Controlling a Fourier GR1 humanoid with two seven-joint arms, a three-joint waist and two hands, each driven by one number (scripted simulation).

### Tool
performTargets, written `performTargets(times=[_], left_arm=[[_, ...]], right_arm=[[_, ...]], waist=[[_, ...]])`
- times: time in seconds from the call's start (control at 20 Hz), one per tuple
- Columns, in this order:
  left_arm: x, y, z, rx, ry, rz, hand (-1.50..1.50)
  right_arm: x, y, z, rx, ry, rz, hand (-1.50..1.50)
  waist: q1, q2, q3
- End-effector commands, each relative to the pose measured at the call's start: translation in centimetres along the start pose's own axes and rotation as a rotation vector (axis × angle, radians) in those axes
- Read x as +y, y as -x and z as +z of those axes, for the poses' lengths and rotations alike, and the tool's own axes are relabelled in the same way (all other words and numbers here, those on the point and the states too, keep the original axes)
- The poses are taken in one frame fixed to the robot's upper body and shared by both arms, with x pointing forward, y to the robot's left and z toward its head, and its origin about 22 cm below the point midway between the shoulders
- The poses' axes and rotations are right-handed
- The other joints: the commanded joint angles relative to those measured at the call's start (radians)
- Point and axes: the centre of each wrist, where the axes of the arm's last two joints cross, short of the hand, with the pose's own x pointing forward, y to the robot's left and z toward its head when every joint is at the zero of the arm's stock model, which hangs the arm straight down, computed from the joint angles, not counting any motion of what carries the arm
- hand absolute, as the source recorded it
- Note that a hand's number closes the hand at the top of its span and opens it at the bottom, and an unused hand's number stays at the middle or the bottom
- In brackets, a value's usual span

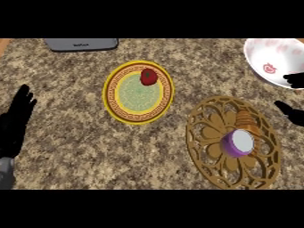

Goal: Pick the croissant from the placemat and place it in the bowl

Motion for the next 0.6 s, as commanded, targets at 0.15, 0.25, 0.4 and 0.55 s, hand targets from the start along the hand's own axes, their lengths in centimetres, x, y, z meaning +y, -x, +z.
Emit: performTargets(times=[0.15, 0.25, 0.4, 0.55], left_arm=[[1.0, -1.8, -0.1, -0.091, -0.018, -0.03, 0.0], [-0.3, -2.3, -0.2, -0.107, 0.003, -0.032, 0.0], [-0.3, -3.1, -0.4, -0.112, -0.009, -0.033, 0.0], [-1.1, -2.5, 0.5, -0.112, 0.041, -0.035, 0.0]], right_arm=[[0.8, 3.0, 9.0, 0.041, 0.202, 0.233, -1.5], [2.2, 2.5, 11.6, 0.042, 0.156, 0.27, -1.5], [1.4, 2.4, 15.8, 0.092, 0.19, 0.287, -1.5], [-0.6, -0.5, 15.6, 0.125, 0.223, 0.289, -1.5]], waist=[[-0.013, -0.005, 0.008], [0.005, 0.002, 0.008], [0.015, 0.005, 0.009], [0.044, 0.01, 0.009]])
